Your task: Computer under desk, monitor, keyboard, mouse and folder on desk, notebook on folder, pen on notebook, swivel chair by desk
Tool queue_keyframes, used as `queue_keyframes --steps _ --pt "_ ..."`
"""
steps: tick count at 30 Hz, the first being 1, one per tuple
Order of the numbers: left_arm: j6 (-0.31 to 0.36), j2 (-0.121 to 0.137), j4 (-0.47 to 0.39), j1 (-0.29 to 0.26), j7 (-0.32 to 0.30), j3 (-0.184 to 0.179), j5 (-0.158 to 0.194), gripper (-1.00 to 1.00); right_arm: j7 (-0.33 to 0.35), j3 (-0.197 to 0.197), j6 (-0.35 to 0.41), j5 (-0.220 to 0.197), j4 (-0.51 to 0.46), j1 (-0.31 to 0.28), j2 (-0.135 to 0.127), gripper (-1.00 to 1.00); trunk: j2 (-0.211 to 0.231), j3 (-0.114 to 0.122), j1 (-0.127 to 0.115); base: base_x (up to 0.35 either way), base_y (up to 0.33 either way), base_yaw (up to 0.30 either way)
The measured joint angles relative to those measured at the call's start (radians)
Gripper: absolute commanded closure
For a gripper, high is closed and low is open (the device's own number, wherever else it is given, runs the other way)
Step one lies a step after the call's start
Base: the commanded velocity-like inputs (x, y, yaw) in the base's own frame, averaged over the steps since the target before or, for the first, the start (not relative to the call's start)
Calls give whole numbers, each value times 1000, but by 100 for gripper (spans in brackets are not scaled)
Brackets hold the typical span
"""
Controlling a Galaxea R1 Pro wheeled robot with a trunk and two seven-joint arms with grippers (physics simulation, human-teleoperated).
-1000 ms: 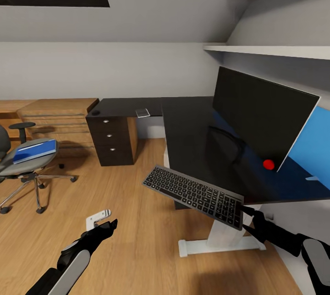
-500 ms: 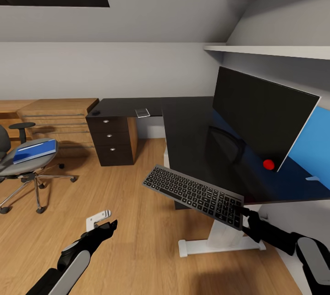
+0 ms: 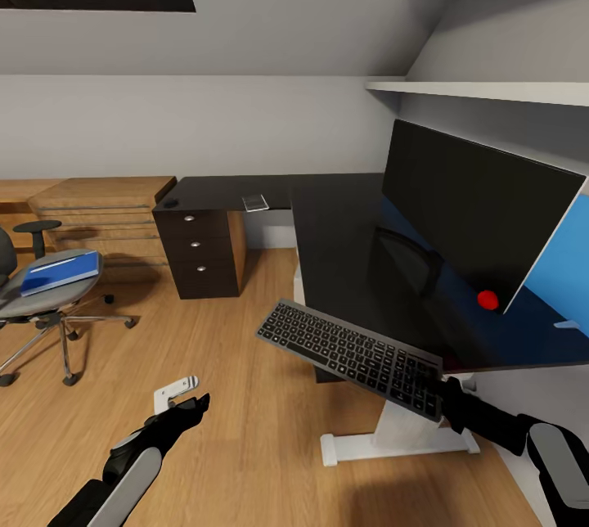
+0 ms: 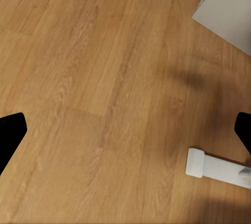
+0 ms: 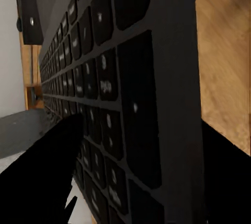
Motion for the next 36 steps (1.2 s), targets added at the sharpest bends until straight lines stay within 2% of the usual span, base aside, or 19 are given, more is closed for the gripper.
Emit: queue_keyframes --steps 1,2,7,15,36 --pt "0 1 0 0 0 0 0 -100 2 0 2 -20 -1 0 0 100 0 0 0 2 1 0" --pt "0 1 0 0 0 0 0 -100 2 0 3 -23 -1 0 0 100 0 0 0 0 0 0" --pt "0 1 0 0 0 0 -1 -100 1 0 2 -10 0 0 0 100 0 0 0 0 0 0" --pt "0 0 0 0 0 0 -1 -100 1 0 3 -10 0 0 -1 100 0 0 0 0 0 0" --pt "1 -3 1 0 6 -5 1 -100 1 14 1 -2 1 0 0 100 147 66 -80 0 0 0"
